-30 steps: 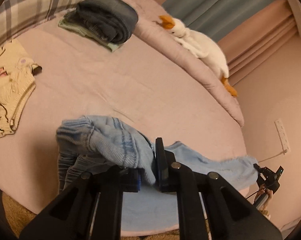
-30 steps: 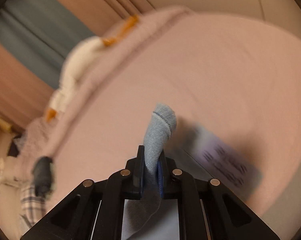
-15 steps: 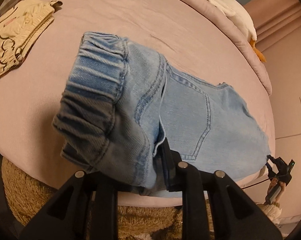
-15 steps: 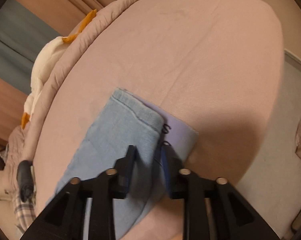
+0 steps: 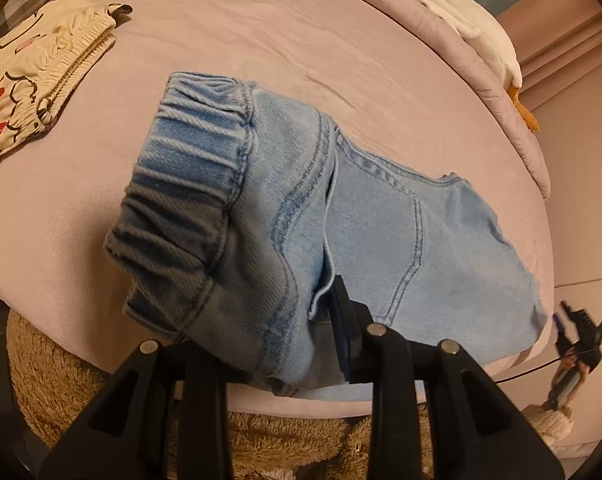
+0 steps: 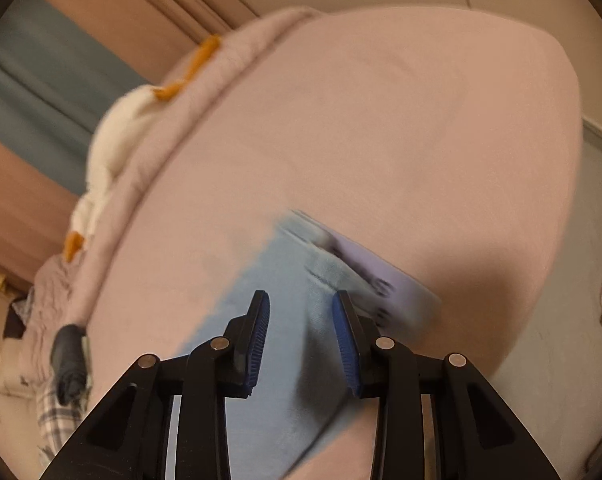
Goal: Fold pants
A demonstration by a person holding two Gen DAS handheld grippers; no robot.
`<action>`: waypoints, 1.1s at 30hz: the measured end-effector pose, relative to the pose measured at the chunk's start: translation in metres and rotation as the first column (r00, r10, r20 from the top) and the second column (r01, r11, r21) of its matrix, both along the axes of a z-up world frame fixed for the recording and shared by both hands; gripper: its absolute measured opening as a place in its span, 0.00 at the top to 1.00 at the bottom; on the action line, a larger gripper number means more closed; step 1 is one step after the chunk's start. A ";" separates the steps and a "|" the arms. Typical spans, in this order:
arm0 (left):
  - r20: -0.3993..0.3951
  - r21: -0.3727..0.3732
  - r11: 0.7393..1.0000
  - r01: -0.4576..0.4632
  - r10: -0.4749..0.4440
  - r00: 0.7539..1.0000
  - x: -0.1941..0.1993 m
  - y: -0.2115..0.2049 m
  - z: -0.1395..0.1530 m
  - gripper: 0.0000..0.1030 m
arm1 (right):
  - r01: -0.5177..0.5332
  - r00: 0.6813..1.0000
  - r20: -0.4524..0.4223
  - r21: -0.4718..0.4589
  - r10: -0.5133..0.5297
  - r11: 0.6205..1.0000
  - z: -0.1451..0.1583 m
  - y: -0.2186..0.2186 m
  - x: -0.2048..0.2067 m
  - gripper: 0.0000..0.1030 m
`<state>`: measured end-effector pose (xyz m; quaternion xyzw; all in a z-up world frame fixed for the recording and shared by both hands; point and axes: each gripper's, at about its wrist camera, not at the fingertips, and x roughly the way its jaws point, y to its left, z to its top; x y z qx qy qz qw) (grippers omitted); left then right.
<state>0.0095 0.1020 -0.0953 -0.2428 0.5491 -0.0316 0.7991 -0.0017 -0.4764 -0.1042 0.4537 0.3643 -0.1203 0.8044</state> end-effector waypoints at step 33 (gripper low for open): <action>0.013 -0.035 0.999 -0.008 0.009 1.000 -0.011 0.013 0.015 0.54 | 0.091 0.938 -0.312 -0.192 -0.149 0.977 -0.062 -0.006 -0.013 0.63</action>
